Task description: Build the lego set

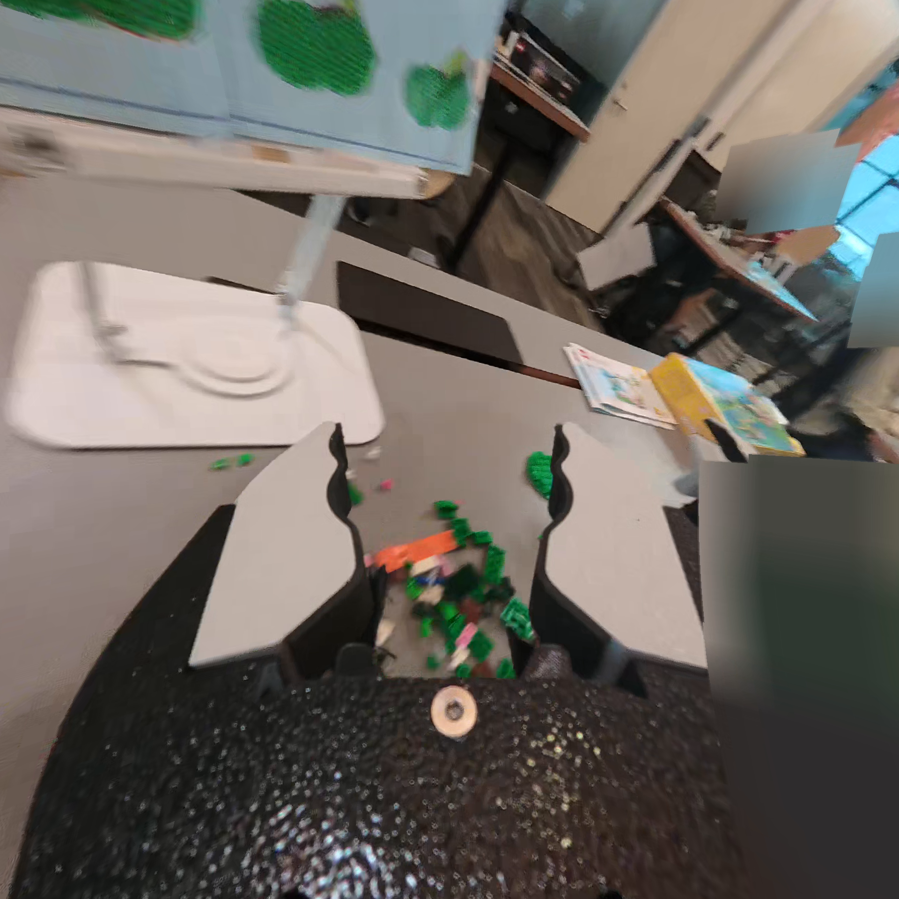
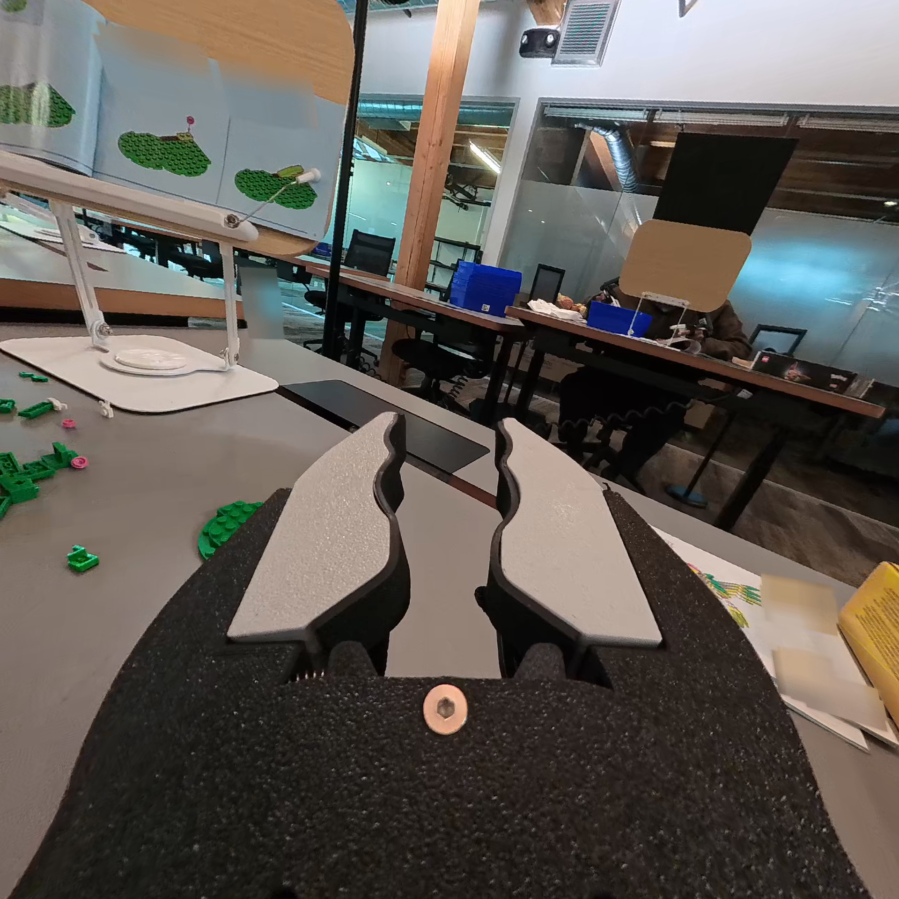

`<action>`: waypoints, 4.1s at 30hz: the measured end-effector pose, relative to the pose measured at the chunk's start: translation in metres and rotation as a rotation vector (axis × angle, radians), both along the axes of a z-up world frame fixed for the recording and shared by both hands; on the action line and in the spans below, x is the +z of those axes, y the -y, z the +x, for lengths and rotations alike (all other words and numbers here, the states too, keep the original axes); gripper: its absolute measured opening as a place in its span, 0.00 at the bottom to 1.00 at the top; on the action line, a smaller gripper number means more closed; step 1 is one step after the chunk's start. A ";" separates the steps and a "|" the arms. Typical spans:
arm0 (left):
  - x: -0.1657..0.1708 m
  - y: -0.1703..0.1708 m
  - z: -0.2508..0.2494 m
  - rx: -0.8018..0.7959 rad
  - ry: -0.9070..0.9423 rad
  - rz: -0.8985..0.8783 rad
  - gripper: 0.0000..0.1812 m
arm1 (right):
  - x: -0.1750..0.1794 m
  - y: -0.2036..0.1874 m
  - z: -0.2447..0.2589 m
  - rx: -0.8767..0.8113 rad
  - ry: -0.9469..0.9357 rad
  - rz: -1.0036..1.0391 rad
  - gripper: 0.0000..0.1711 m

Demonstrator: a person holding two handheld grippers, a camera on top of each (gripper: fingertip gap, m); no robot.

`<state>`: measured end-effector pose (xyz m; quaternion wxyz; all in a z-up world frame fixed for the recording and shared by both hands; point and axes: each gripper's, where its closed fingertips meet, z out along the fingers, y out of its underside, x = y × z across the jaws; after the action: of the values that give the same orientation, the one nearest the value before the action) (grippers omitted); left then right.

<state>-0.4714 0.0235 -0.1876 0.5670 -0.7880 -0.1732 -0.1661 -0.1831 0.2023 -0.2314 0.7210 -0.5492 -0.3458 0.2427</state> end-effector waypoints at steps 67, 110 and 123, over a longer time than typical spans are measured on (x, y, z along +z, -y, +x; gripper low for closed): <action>-0.048 0.118 -0.043 0.459 -0.683 0.194 0.36 | -0.041 0.084 -0.046 0.107 0.368 0.037 0.17; -0.047 0.117 -0.045 0.428 -0.610 0.230 0.31 | -0.108 0.206 -0.201 0.605 0.903 -0.732 0.10; -0.047 0.116 -0.044 0.411 -0.578 0.242 0.30 | -0.120 0.202 -0.208 0.381 1.115 -0.643 0.09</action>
<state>-0.5154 -0.0924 -0.2348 0.7029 -0.6786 -0.1399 0.1612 -0.3915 0.0003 -0.3511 0.1794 -0.7093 -0.6679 0.1364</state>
